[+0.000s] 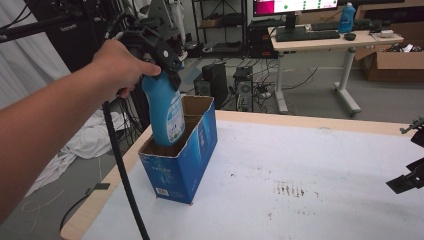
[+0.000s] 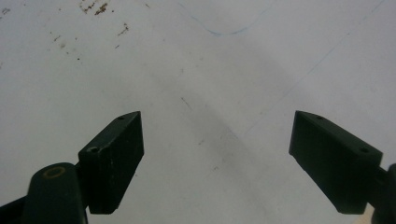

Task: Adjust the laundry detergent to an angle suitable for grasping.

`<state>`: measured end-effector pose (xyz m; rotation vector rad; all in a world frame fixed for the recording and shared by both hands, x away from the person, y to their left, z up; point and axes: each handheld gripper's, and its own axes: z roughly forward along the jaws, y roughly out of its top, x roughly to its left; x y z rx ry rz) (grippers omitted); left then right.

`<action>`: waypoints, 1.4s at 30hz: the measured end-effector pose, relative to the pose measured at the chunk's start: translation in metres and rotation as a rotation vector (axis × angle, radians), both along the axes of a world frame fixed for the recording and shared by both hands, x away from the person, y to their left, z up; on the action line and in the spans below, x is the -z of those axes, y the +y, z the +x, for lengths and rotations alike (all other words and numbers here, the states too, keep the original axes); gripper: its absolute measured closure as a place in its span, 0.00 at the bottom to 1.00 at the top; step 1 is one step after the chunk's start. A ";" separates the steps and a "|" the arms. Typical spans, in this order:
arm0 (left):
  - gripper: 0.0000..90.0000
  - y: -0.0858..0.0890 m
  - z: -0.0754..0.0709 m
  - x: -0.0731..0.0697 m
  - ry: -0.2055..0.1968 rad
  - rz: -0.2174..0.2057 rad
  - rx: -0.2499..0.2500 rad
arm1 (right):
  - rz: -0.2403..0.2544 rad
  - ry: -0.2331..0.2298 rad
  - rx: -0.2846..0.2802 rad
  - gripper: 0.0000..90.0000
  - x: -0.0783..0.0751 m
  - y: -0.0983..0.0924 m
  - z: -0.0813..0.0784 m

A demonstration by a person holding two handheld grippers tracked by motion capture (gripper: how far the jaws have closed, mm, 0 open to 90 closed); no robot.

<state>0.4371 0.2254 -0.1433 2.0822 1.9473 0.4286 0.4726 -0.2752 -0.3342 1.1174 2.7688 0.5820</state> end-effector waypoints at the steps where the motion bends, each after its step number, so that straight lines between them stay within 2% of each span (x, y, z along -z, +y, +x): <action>1: 0.42 0.000 0.001 0.004 -0.002 0.001 -0.002 | 0.000 -0.001 0.000 0.20 0.000 0.000 0.000; 6: 0.42 0.000 0.006 0.026 0.004 0.004 -0.005 | -0.003 0.004 0.004 0.20 0.001 0.002 0.000; 13: 0.42 -0.001 0.013 0.058 0.043 0.019 -0.006 | -0.015 0.002 -0.012 0.20 0.004 0.005 0.000; 17: 0.42 0.001 0.016 0.073 0.056 0.008 -0.003 | -0.028 0.009 -0.019 0.20 0.007 0.006 0.000; 23: 0.42 0.000 0.018 0.094 0.067 0.016 -0.010 | -0.031 0.010 -0.021 0.20 0.009 0.007 0.002; 34: 0.42 0.006 0.020 0.123 0.094 -0.012 -0.026 | -0.027 0.023 -0.012 0.20 0.014 0.003 0.002; 41: 0.42 0.007 0.021 0.133 0.111 -0.010 -0.023 | -0.023 0.026 -0.006 0.20 0.016 0.002 0.002; 42: 0.42 0.008 0.022 0.136 0.123 -0.014 -0.021 | -0.023 0.024 -0.008 0.20 0.016 0.002 0.003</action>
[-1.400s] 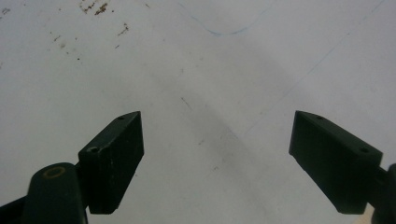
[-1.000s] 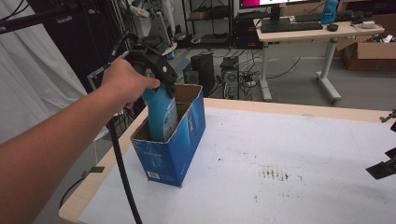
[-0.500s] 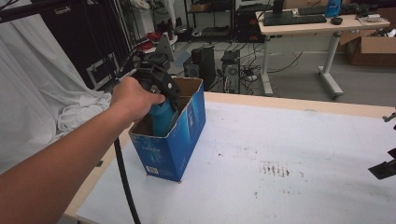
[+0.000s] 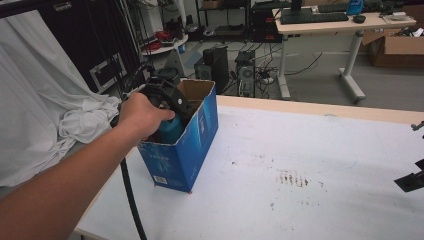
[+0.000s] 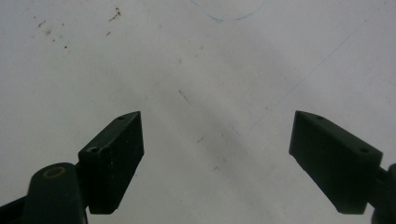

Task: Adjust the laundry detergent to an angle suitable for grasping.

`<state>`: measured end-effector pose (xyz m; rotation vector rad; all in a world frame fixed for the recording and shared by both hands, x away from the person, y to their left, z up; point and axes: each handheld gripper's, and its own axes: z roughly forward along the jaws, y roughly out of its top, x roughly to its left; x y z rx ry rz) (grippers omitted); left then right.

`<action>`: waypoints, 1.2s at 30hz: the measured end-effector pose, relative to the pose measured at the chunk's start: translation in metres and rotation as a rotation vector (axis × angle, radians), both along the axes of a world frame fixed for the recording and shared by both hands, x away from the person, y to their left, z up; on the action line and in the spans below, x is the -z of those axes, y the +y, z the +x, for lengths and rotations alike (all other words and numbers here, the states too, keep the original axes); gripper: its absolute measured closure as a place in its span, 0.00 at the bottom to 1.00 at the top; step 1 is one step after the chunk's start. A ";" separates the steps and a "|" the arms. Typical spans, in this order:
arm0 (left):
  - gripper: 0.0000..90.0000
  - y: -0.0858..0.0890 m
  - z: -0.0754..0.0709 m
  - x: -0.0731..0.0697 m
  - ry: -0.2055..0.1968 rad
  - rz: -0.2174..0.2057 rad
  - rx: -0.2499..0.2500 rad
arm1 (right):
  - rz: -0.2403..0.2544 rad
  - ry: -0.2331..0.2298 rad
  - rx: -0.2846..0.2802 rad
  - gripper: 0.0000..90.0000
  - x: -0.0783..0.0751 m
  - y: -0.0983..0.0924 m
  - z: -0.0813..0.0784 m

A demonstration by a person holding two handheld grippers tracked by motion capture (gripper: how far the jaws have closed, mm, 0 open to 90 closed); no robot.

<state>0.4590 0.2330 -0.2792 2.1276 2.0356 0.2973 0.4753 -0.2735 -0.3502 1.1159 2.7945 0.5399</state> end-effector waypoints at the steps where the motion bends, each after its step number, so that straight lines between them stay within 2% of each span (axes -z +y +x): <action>1: 0.42 0.000 0.000 0.001 0.006 -0.003 0.000 | 0.001 0.002 0.000 0.20 0.000 0.001 0.000; 4: 0.42 0.001 0.001 0.008 0.018 -0.004 0.003 | -0.002 0.000 -0.006 0.20 0.000 0.001 0.001; 6: 0.42 0.002 0.001 0.008 0.013 -0.009 -0.001 | -0.004 0.003 -0.004 0.20 0.000 0.002 0.001; 22: 0.41 0.009 0.002 0.009 0.044 -0.043 -0.017 | -0.007 -0.004 -0.011 0.20 -0.002 0.005 0.000; 24: 0.36 0.010 0.002 0.010 0.053 -0.042 -0.017 | -0.006 -0.003 -0.008 0.20 -0.002 0.004 -0.001; 36: 0.37 0.010 0.000 0.005 0.031 -0.057 -0.025 | -0.005 -0.003 -0.013 0.20 -0.003 0.006 -0.002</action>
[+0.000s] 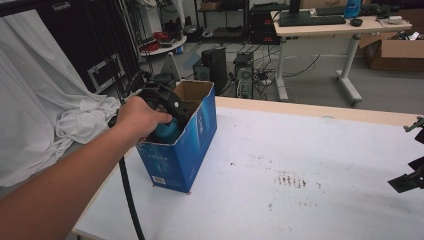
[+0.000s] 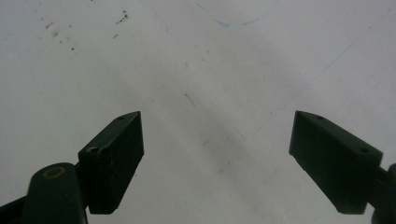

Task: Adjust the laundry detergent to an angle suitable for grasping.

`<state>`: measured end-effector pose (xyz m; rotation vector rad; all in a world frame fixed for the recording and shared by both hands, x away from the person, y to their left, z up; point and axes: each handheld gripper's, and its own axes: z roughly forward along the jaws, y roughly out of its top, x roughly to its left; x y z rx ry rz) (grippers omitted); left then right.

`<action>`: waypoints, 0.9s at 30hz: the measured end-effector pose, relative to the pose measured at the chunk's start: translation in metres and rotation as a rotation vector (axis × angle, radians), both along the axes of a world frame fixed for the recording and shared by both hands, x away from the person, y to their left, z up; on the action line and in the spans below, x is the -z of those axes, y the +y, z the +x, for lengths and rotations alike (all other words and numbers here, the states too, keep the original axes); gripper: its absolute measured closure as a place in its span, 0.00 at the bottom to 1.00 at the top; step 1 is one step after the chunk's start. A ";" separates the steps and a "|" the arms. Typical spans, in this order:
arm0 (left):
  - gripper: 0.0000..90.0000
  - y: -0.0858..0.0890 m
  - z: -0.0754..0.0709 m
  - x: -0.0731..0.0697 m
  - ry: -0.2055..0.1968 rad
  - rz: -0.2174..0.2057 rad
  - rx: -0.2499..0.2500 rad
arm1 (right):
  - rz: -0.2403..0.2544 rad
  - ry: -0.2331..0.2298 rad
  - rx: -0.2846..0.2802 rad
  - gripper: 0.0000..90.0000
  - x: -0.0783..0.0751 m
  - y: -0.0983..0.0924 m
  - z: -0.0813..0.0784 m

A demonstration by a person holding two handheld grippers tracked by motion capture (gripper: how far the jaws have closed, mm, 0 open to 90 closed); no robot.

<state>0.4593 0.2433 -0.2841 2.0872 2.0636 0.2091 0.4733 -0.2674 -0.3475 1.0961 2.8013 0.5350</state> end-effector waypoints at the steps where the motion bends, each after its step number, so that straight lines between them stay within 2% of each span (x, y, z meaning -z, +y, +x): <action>1: 0.37 0.000 0.000 0.000 0.000 0.002 0.001 | -0.002 0.000 0.000 0.20 0.000 0.000 0.000; 13: 0.32 -0.001 -0.003 -0.012 -0.009 -0.008 -0.008 | 0.005 -0.004 -0.005 0.20 -0.001 0.002 -0.002; 19: 0.29 0.000 -0.005 -0.020 -0.021 0.003 -0.011 | 0.008 -0.006 -0.007 0.20 -0.002 0.003 -0.003; 27: 0.28 -0.001 -0.008 -0.035 -0.047 0.008 -0.010 | 0.012 -0.009 -0.009 0.20 -0.003 0.002 -0.005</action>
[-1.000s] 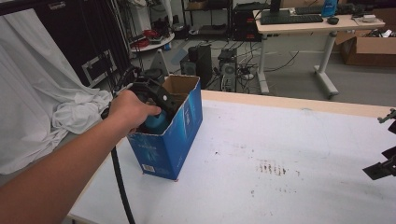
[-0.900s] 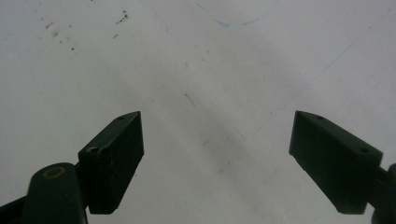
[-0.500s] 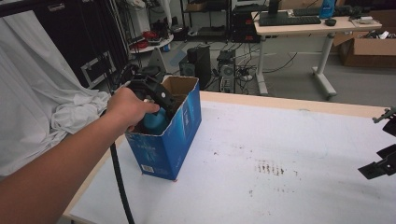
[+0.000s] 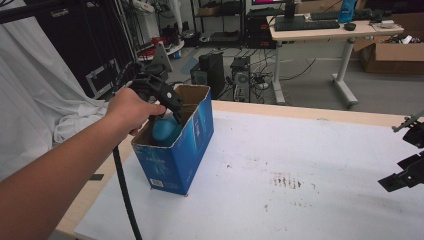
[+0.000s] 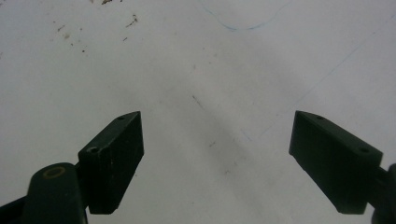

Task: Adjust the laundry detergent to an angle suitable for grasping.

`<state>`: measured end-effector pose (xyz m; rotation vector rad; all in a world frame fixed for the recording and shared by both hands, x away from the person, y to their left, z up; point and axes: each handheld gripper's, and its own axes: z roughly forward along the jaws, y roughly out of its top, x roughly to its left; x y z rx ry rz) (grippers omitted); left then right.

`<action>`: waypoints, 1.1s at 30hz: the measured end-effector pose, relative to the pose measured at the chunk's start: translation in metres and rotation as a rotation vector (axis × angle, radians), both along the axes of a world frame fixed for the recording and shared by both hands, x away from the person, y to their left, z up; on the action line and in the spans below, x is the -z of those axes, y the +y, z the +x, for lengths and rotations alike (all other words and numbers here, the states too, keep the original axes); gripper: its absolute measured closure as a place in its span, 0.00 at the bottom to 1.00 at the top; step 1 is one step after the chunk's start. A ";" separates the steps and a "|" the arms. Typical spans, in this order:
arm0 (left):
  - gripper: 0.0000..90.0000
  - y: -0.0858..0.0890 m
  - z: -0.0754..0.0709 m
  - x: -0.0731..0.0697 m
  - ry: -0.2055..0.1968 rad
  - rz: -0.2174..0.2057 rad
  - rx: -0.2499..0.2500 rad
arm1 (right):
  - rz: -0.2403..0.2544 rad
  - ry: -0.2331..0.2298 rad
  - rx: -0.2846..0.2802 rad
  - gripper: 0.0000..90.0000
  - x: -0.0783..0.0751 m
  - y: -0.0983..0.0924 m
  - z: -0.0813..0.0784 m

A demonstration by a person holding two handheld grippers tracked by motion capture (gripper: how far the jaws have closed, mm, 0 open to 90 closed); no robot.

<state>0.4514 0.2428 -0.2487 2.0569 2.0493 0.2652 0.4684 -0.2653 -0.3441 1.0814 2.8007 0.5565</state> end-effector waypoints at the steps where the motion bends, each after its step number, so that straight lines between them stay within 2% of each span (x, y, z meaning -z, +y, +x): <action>1: 0.28 0.000 0.000 -0.003 -0.001 0.004 0.002 | -0.001 -0.002 -0.002 0.20 0.000 0.000 0.000; 6: 0.27 0.001 -0.002 -0.014 -0.018 0.016 -0.001 | 0.004 -0.005 0.001 0.20 -0.002 -0.002 -0.001; 11: 0.26 0.000 -0.006 -0.027 -0.042 0.011 0.004 | 0.008 -0.010 0.000 0.20 -0.004 -0.002 -0.003; 16: 0.24 -0.008 -0.012 -0.043 -0.074 -0.010 0.041 | 0.009 -0.014 0.002 0.20 -0.005 -0.003 -0.004; 20: 0.23 -0.021 -0.015 -0.059 -0.109 -0.020 0.081 | 0.015 -0.019 0.002 0.20 -0.006 -0.004 -0.005; 23: 0.22 -0.034 -0.017 -0.068 -0.119 -0.029 0.121 | 0.018 -0.022 -0.001 0.20 -0.007 -0.004 -0.006; 27: 0.21 -0.054 -0.020 -0.074 -0.130 -0.032 0.176 | 0.023 -0.026 0.001 0.20 -0.009 -0.004 -0.008; 33: 0.21 -0.088 -0.023 -0.072 -0.130 -0.037 0.253 | 0.029 -0.026 0.002 0.20 -0.010 -0.004 -0.010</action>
